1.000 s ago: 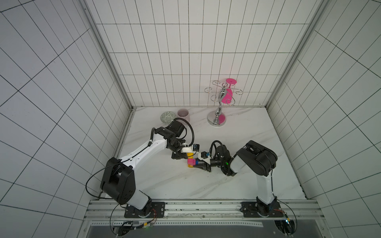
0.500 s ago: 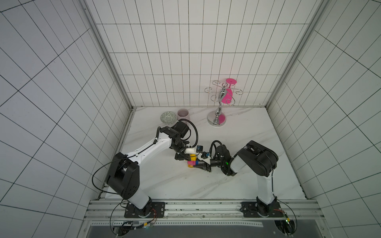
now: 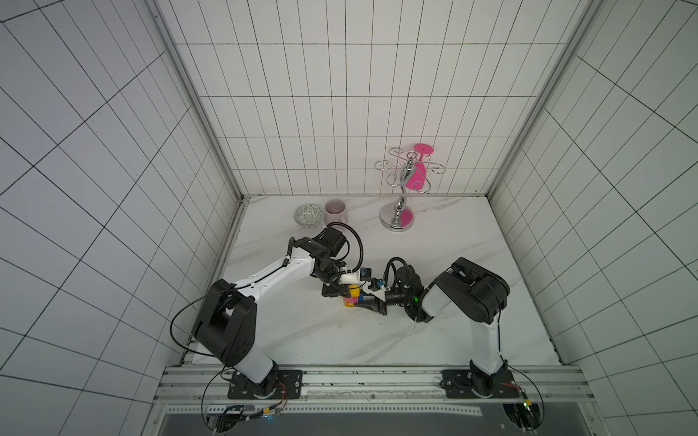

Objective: Assemble the letter s with lego
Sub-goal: Assemble the lego brick with the lego brick.

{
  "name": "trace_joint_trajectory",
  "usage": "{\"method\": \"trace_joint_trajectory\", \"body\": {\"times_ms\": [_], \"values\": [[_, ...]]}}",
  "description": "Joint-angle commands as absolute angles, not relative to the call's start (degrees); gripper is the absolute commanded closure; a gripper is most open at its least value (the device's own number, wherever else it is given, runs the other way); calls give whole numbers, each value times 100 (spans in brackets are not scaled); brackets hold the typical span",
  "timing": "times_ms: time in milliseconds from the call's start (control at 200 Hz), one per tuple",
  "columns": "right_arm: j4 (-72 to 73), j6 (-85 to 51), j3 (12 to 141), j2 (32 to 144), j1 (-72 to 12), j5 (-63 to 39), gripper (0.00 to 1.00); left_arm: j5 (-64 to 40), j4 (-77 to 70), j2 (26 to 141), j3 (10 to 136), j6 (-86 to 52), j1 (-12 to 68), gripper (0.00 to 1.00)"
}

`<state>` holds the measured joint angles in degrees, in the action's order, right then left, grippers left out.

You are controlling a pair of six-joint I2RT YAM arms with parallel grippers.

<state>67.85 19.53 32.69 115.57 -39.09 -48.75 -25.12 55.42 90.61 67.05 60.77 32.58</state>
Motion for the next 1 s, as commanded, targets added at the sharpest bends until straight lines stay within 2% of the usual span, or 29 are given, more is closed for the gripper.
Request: {"method": "trace_joint_trajectory", "body": {"times_ms": [0, 995], "values": [[6672, 2021, 3340, 11628, -3946, -4775, 80, -2610, 5332, 8938, 6678, 6011, 3278, 88], [6690, 2007, 3344, 11683, -3939, -4733, 82, -2894, 5250, 8955, 6579, 5985, 3289, 87]]}}
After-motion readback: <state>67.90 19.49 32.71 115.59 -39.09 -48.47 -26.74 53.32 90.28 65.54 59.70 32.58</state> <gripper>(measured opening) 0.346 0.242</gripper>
